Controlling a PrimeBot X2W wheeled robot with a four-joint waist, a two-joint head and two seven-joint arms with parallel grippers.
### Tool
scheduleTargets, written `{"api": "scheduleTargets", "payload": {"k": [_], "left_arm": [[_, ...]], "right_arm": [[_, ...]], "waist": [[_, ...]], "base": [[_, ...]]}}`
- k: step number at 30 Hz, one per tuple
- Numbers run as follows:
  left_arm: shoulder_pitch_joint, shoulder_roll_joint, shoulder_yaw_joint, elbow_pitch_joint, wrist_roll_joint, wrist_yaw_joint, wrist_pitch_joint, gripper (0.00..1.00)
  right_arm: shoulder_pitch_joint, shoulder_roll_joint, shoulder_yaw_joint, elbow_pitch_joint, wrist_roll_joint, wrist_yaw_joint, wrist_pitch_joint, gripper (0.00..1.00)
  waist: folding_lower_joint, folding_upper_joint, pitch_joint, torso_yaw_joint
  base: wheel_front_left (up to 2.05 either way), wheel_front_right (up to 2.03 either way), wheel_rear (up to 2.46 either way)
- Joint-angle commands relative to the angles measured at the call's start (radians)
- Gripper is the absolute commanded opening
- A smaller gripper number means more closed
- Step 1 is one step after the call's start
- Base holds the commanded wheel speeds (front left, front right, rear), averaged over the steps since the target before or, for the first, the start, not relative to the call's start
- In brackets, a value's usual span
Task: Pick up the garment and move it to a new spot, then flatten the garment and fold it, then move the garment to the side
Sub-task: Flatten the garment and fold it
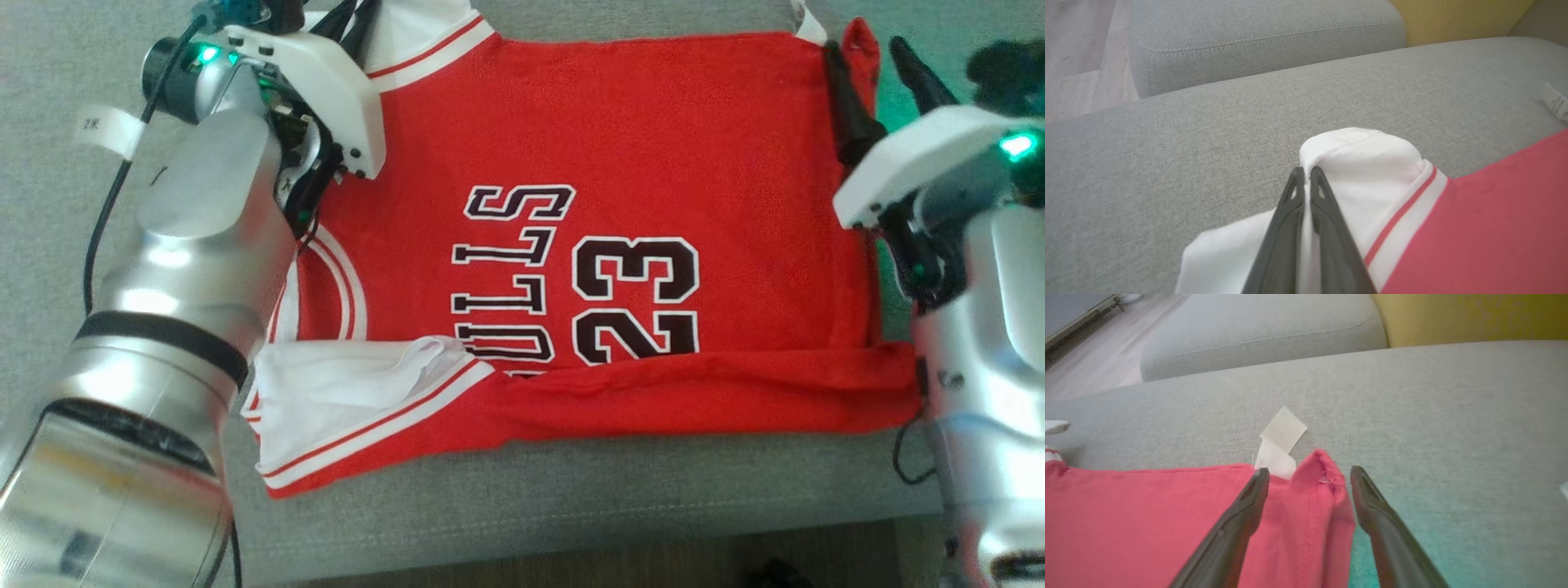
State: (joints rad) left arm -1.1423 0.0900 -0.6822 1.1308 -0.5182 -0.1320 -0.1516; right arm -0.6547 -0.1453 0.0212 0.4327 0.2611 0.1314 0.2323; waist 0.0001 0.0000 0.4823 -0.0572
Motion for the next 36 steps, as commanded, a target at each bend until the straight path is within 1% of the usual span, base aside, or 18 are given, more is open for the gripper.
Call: {"api": "scheduleTargets", "payload": {"k": [1,2,3,9,10,11,12,17,21,27,29,30,36], "left_arm": [[-0.057,0.039,0.004,-0.031,-0.015,0.001,-0.012,0.0],[-0.057,0.042,-0.003,-0.034,-0.023,0.001,-0.014,0.0],[-0.057,0.042,-0.003,-0.034,-0.023,0.001,-0.014,0.0],[-0.056,0.052,-0.041,-0.051,-0.074,0.001,-0.022,0.0],[-0.056,0.055,-0.048,-0.054,-0.081,0.001,-0.023,0.0],[-0.057,0.058,-0.053,-0.055,-0.089,0.001,-0.026,0.0],[-0.057,0.061,-0.058,-0.056,-0.097,0.001,-0.029,0.0],[-0.054,0.073,-0.072,-0.063,-0.134,0.001,-0.056,0.0],[-0.047,0.084,-0.079,-0.082,-0.148,0.001,-0.087,0.0],[-0.017,0.104,-0.068,-0.146,-0.143,0.002,-0.108,0.0],[0.001,0.115,-0.048,-0.207,-0.126,0.014,-0.109,0.0],[0.038,0.126,-0.021,-0.285,-0.107,0.028,-0.11,0.0],[0.214,0.162,0.042,-0.531,-0.029,0.073,-0.11,0.0]], "right_arm": [[-0.041,-0.011,0.028,0.011,-0.004,-0.001,0.007,1.0],[-0.061,-0.015,0.035,0.043,-0.008,-0.001,0.012,1.0],[-0.061,-0.015,0.035,0.043,-0.008,-0.001,0.012,1.0],[-0.152,-0.027,0.06,0.197,-0.032,-0.001,0.034,1.0],[-0.164,-0.027,0.064,0.217,-0.033,-0.001,0.039,0.87],[-0.173,-0.027,0.065,0.233,-0.031,-0.001,0.042,0.48],[-0.181,-0.027,0.067,0.244,-0.031,-0.001,0.04,0.0],[-0.194,-0.031,0.057,0.258,0.001,-0.001,0.003,0.0],[-0.178,-0.043,0.048,0.219,0.035,-0.001,-0.069,0.0],[-0.128,-0.063,0.044,0.145,0.08,-0.001,-0.134,0.0],[-0.107,-0.07,0.042,0.121,0.099,-0.001,-0.15,0.0],[-0.081,-0.078,0.041,0.097,0.115,-0.001,-0.165,0.0],[0.022,-0.089,0.031,0.009,0.162,-0.001,-0.209,0.0]], "waist": [[-0.0001,0.0,0.005,0.007],[-0.0001,0.0,0.006,0.01],[-0.0001,0.0,0.006,0.01],[-0.0001,0.0,0.013,0.022],[-0.0001,0.0,0.013,0.023],[-0.0001,0.0,0.012,0.025],[-0.0001,0.0,0.011,0.026],[-0.0001,0.0,-0.003,0.035],[-0.0001,0.0,-0.021,0.043],[-0.0001,0.0,-0.045,0.055],[-0.0001,0.0,-0.052,0.061],[-0.0001,0.0,-0.06,0.067],[-0.0001,0.0,-0.089,0.078]], "base": [[0.0,0.0,0.0],[0.0,0.0,0.0],[0.0,0.0,0.0],[0.0,0.0,0.0],[0.0,0.0,0.0],[0.0,0.0,0.0],[0.0,0.0,0.0],[0.0,0.0,0.0],[0.0,0.0,0.0],[0.0,0.0,0.0],[0.0,0.0,0.0],[0.0,0.0,0.0],[0.0,0.0,0.0]]}}
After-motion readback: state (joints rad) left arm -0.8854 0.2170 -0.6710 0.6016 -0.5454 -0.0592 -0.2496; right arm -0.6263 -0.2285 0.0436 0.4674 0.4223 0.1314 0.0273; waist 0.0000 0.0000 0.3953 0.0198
